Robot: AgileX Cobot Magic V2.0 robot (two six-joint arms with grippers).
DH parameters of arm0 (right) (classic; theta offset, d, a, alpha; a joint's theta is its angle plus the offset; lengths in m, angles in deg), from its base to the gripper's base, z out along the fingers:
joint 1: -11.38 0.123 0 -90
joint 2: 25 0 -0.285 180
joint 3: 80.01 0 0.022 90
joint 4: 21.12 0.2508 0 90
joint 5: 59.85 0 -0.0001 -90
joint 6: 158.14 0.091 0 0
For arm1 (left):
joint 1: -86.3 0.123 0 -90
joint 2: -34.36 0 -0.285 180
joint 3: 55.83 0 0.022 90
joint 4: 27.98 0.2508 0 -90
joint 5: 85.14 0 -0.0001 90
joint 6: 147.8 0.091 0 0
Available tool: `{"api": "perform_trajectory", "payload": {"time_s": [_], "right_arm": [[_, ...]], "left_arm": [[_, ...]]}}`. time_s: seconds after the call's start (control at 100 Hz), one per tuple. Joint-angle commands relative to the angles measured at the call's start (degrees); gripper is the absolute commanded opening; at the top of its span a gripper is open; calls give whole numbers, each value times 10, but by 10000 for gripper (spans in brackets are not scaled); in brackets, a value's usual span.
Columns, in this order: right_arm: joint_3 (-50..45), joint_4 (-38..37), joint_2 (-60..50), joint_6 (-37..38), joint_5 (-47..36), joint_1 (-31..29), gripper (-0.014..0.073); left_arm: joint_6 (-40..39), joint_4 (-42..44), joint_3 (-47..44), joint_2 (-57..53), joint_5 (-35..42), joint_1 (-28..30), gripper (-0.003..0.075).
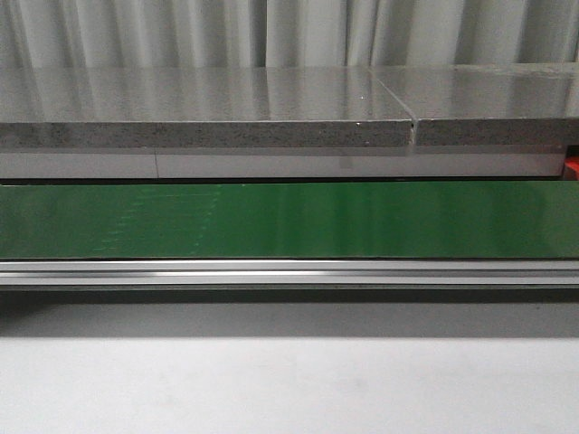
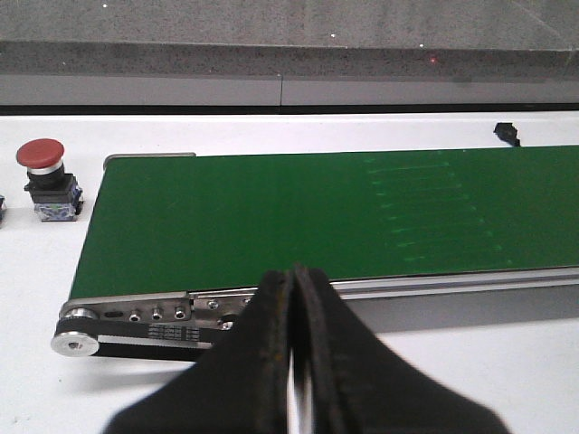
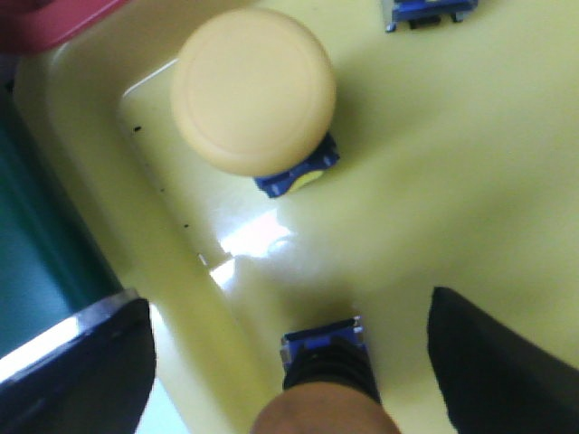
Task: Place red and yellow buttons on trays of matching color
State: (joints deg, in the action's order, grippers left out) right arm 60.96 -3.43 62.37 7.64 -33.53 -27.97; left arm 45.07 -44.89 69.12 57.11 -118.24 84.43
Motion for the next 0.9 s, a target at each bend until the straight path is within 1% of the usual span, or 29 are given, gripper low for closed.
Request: {"api": "perform_trajectory", "payload": {"time_s": [0.0, 0.14, 0.23, 0.3, 0.38, 0.56, 0.67, 0.76, 0.81, 0.89], "right_arm": [[30, 0, -43, -1, 9, -3, 615], [34, 1, -118, -1, 13, -1, 615], [37, 6, -173, -2, 12, 15, 615], [42, 6, -213, -15, 9, 44, 615], [42, 6, -251, -39, -11, 93, 615], [42, 6, -303, -77, -20, 200, 615], [42, 5, -330, -83, -20, 239, 601], [37, 5, -357, -83, -19, 257, 535], [32, 5, -371, -83, -18, 264, 477], [21, 5, -395, -86, -19, 272, 360]], "left_arm": [[0, -12, 15, 5, 38, -5, -19], [0, -12, 15, 5, 38, -5, -19], [0, -12, 15, 5, 38, -5, -19], [0, -12, 15, 5, 38, -5, -19], [0, -12, 15, 5, 38, -5, -19], [0, -12, 15, 5, 38, -5, -19], [0, -12, 15, 5, 38, -5, -19], [0, -12, 15, 5, 38, -5, -19], [0, -12, 15, 5, 38, -5, -19], [0, -12, 15, 5, 38, -5, -19]]}}
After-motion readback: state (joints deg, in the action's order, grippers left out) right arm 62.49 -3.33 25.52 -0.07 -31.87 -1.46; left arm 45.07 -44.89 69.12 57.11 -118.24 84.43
